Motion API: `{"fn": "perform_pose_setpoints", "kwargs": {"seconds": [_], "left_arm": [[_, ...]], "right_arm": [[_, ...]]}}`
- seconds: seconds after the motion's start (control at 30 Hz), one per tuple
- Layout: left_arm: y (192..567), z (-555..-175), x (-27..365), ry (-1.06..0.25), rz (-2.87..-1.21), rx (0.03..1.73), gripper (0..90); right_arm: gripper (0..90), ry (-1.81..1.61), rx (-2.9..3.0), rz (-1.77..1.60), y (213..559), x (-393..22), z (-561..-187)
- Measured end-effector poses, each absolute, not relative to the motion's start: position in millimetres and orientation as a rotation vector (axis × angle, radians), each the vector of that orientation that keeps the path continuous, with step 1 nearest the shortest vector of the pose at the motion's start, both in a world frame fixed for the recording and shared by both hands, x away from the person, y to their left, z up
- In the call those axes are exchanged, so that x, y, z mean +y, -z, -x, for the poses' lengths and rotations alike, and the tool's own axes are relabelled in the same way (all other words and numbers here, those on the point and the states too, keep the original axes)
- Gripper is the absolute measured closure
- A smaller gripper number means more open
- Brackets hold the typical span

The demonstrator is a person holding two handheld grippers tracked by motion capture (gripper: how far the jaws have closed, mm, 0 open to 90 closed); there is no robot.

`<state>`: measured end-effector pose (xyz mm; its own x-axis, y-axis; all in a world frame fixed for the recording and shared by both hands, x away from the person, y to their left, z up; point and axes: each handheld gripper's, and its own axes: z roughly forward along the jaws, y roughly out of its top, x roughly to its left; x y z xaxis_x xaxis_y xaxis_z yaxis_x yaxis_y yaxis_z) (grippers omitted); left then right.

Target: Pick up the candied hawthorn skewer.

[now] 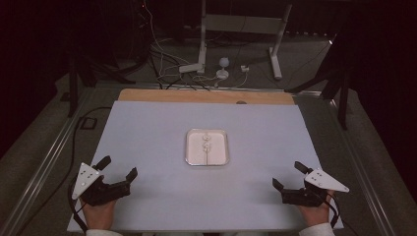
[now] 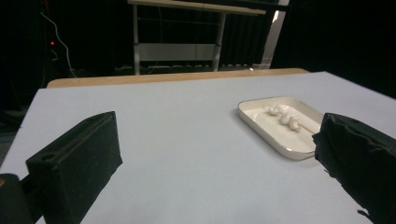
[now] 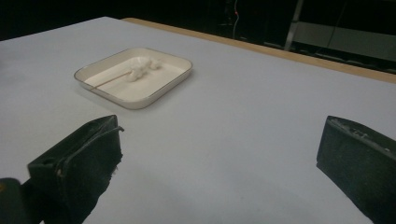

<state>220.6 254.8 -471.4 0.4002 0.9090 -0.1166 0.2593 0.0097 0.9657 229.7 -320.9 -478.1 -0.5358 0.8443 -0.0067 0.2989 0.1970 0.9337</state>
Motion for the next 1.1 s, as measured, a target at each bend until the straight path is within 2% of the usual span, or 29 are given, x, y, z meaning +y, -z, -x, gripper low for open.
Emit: {"fn": "perform_pose_setpoints", "kwargs": {"seconds": [0.27, 0.73, 1.1], "left_arm": [[469.7, -217.1, 253.4, -0.729, -1.485, 1.060, 1.0], [472.5, -220.0, 254.5, -0.763, -1.502, 1.116, 1.0], [454.9, -226.8, 250.0, -0.711, -1.522, 1.137, 1.0]], "right_arm": [[0.0, -1.334, 1.917, -1.063, 477.1, -320.1, -229.6], [0.0, -1.317, 1.945, -1.054, 479.5, -315.9, -232.5], [0.0, -1.300, 1.935, -1.061, 479.6, -316.3, -232.3]]}}
